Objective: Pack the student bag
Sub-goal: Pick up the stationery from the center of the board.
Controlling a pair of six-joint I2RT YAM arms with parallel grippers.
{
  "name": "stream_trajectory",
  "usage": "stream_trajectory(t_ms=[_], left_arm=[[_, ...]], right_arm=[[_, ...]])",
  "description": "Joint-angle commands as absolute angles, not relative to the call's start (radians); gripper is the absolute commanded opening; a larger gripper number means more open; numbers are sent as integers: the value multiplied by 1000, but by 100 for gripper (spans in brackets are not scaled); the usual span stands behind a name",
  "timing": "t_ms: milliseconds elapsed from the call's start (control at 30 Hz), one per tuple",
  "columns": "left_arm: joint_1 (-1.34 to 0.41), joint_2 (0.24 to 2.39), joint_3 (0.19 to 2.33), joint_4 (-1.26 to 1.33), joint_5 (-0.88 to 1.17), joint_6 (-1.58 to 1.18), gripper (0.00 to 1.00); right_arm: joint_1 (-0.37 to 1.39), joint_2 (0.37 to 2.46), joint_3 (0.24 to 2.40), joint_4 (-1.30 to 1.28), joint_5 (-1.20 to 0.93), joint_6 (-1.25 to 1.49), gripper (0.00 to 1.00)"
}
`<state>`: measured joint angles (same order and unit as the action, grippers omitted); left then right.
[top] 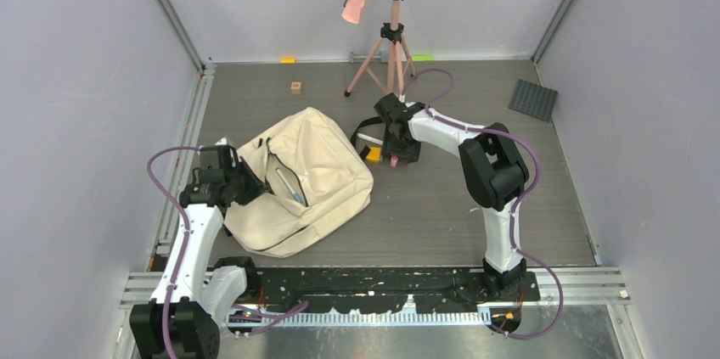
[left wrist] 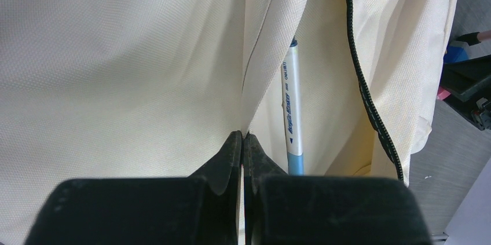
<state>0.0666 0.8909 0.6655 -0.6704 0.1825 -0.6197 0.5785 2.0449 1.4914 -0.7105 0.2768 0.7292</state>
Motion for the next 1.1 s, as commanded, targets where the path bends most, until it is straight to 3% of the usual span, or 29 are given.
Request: stream_trajectory(t_ms=[0,200,333,700,1067], left_arm=[[70,888,691,-667,152,-605,0],[70,900,692,-660,152,-605,0],[70,901,690,-655,153,-608,0],[70,894,690,-629,186,-634,0],[70,891,713,-636,218,-612,0]], right_arm=[[580,2009,1488,-685,281,750,51],[580,1975,1483,-674,283,736,15],[580,1933,1488,-679,315,709,2],[628,1716,1487,-603,300,552,1],[906,1757,1710,-613,252,358,0]])
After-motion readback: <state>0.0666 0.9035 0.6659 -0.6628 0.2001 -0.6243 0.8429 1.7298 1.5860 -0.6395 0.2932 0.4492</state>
